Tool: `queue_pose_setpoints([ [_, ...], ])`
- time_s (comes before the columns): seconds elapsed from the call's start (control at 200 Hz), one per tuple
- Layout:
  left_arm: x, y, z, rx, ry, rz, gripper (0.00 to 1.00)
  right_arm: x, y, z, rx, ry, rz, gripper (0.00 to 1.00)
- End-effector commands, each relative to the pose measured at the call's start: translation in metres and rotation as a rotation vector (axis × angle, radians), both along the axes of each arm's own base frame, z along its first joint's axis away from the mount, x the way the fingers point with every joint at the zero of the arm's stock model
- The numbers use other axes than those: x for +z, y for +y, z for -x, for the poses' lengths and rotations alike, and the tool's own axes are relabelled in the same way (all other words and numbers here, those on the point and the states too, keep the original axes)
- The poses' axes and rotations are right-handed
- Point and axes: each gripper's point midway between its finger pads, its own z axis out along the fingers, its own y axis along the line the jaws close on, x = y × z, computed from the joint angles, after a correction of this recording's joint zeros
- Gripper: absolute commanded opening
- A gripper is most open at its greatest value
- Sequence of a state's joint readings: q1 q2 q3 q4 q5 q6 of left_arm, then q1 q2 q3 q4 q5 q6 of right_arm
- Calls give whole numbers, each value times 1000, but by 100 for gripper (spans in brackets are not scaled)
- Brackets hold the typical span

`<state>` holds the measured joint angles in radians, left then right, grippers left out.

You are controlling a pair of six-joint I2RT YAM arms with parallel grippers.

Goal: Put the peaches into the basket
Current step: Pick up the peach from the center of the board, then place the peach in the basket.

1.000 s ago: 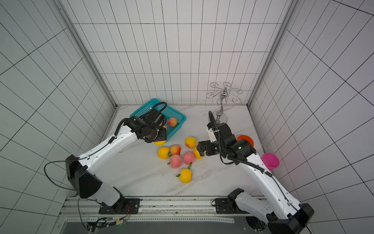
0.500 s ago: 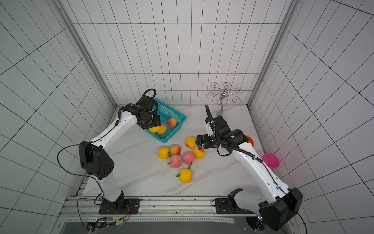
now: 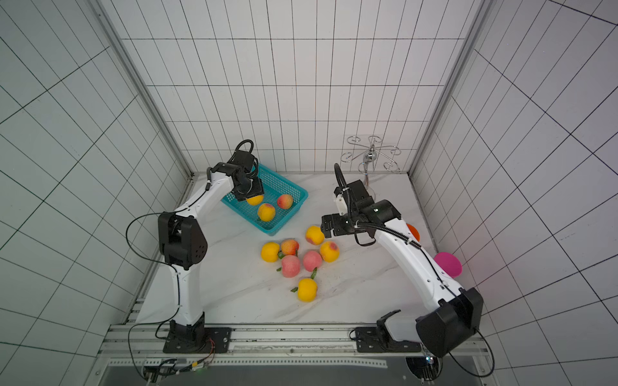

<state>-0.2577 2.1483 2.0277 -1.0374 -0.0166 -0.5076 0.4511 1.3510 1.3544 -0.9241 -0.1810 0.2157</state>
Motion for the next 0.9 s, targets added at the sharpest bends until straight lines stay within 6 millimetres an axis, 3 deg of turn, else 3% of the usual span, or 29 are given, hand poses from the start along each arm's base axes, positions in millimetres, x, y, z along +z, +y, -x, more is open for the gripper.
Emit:
queue_pose_setpoints([
  [0.0,2,2,-32,-4,-88,5,58,11,3,-5,25,-5,-13,99],
  [0.185,-3,-4,-69,-14,-187,59,59,8,5,-8,26,7,-15,99],
  [0.38,-23,-13,-87,-29,-179,102,59,3,2,-11,21,14,0,99],
  [0.894,-63,-28,-81,-50,-112,173,60,-3,-1,-15,10,32,4,99],
])
